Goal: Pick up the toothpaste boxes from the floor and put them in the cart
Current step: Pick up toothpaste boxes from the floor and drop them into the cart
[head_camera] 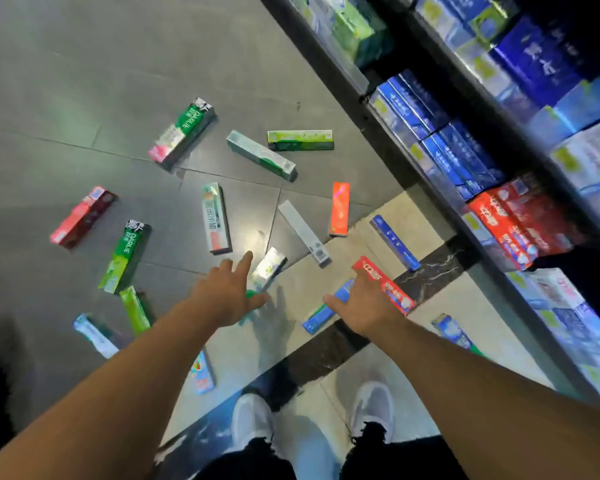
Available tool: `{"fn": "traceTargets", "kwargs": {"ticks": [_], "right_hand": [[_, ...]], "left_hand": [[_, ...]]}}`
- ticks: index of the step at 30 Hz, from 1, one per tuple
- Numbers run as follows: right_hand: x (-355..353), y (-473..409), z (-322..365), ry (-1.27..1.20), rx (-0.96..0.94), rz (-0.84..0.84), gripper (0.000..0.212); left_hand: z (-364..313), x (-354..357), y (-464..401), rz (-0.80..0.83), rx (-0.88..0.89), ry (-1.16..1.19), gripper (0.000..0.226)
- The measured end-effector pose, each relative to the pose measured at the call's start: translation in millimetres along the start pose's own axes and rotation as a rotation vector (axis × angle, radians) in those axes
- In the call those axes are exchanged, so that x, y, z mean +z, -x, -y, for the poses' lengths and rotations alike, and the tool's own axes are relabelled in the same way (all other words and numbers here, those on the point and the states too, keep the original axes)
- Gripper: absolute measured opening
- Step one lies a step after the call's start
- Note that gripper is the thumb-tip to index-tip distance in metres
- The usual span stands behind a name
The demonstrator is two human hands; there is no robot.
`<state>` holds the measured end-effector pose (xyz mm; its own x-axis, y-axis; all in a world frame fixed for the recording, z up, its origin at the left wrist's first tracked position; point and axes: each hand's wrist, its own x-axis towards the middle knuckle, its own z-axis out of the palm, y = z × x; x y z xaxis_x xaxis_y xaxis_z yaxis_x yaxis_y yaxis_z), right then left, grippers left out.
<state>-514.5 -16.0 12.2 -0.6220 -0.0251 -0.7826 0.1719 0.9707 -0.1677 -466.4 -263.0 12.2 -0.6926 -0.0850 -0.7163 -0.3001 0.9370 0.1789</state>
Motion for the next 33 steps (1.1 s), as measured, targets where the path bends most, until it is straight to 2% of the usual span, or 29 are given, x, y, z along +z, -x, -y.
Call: {"fn": "traceTargets", "kwargs": {"ticks": [4, 9, 12, 16, 18, 21, 25, 30, 33], "right_hand": [[76, -77, -19, -0.133, 0.162, 0.067, 0.107], [146, -160, -32, -0.201, 0.224, 0.028, 0.107], [173, -176, -30, -0.303, 0.250, -0.072, 0.114], [190, -179, -33, -0.405, 0.203, -0.172, 0.097], [189, -180, -34, -0.459, 0.195, -0.221, 0.089], [173, -162, -29, -0.493, 0.197, -0.214, 0.088], [117, -91, -9, -0.527, 0.217, -0.082, 0.102], [5, 34, 13, -0.440, -0.007, -0.111, 0.100], [-78, 123, 29, -0.429, -0.071, -0.144, 0.094]], "left_hand": [[23, 75, -78, -0.006, -0.004, 0.028, 0.096], [37, 137, -150, -0.040, -0.026, -0.015, 0.102], [36, 158, -170, -0.056, -0.033, -0.024, 0.100], [31, 171, -178, -0.113, -0.059, -0.096, 0.095], [31, 169, -178, -0.124, -0.083, -0.050, 0.095], [28, 149, -155, -0.113, -0.142, 0.114, 0.095], [12, 89, -84, -0.094, -0.180, 0.291, 0.090], [-19, -27, 35, -0.121, -0.150, 0.386, 0.078], [-39, -116, 120, -0.141, -0.103, 0.386, 0.067]]}}
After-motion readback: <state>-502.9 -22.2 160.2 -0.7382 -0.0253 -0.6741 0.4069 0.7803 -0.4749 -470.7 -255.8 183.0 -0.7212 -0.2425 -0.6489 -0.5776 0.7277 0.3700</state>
